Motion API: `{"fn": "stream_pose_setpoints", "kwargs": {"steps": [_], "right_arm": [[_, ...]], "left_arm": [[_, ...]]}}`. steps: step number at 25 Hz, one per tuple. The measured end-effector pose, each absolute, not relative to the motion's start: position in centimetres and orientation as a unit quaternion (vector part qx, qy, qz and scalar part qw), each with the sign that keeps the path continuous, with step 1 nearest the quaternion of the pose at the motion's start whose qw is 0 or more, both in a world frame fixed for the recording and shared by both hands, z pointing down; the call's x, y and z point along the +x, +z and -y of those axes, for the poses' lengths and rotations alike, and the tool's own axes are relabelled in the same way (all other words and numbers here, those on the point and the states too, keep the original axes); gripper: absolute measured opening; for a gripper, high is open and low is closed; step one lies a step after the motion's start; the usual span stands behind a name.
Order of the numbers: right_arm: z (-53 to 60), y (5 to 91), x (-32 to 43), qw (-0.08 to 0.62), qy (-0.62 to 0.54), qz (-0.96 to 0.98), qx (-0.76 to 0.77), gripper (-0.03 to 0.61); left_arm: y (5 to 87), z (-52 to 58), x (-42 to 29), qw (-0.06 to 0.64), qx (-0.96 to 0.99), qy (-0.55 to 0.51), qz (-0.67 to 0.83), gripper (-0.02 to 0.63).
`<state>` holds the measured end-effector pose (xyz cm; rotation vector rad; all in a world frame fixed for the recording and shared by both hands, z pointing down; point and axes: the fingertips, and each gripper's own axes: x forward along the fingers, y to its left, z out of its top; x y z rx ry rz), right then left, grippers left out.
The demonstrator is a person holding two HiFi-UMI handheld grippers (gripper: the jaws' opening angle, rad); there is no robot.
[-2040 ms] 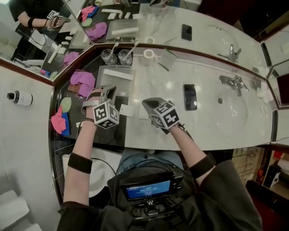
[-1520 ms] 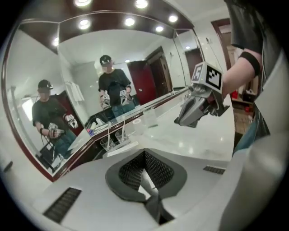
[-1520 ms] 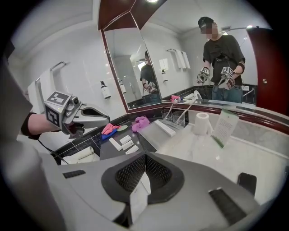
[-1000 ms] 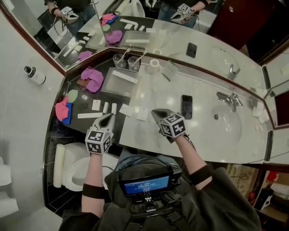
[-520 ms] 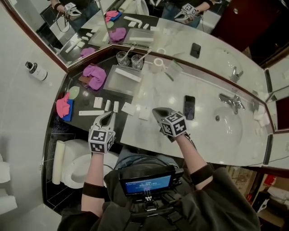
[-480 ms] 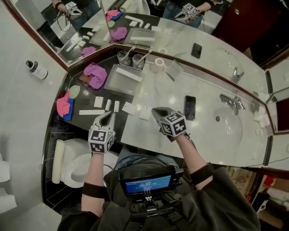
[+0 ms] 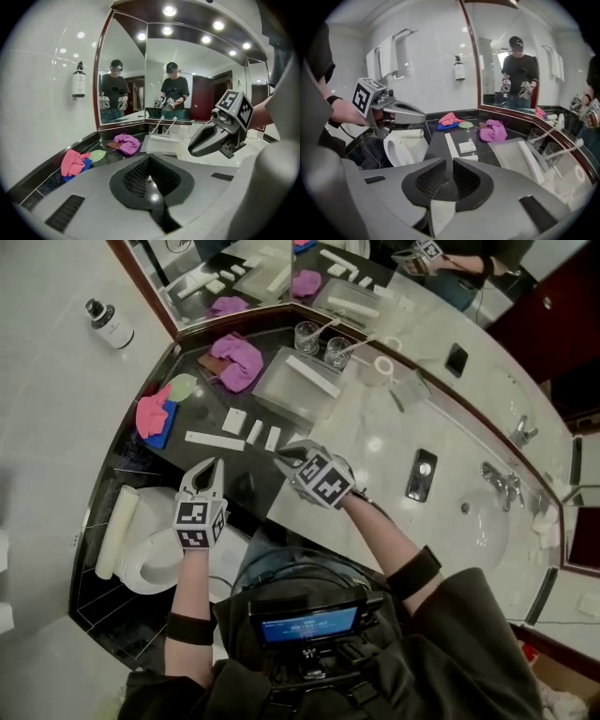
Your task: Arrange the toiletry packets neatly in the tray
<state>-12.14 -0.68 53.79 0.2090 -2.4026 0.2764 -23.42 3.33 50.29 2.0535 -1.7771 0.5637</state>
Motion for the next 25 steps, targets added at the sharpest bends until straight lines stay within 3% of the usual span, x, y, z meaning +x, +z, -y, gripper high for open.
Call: {"fn": "stream_pose_setpoints", "kwargs": {"steps": [8,13,25], "right_arm": [[-0.1,59.2,-23.1,0.432,0.015,0.902,-0.021,0.21],[1.3,64.1,-27.4,0.488,-0.031,0.872,-0.033,0.247],[1.8,70.9,-30.6,0.54,-0.038,0.839,-0.059,0.242]], "left_arm": [[52.8,-4.5,-29.5,0.206,0.684,0.195,0.672,0.002],[54.0,-4.2,-31.6,0.213,0.679,0.206,0.672,0.002],[56.5,-4.2,-33.2,0.247,0.672,0.2,0.669,0.002]]}}
